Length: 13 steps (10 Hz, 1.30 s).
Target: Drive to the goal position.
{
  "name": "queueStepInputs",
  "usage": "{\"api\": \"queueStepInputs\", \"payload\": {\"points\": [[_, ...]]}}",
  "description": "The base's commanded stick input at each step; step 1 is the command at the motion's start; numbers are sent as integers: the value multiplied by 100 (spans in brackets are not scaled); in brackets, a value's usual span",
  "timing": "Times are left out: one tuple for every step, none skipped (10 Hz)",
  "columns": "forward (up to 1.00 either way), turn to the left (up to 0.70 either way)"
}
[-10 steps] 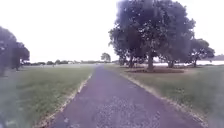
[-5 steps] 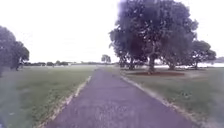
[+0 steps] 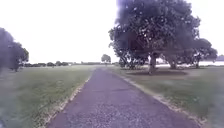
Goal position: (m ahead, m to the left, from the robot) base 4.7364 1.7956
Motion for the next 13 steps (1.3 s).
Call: {"api": "queueStepInputs", "payload": {"points": [[45,0],[45,0],[45,0],[45,0],[45,0],[45,0],[45,0],[45,0],[45,0],[45,0],[45,0],[45,0],[45,0]]}}
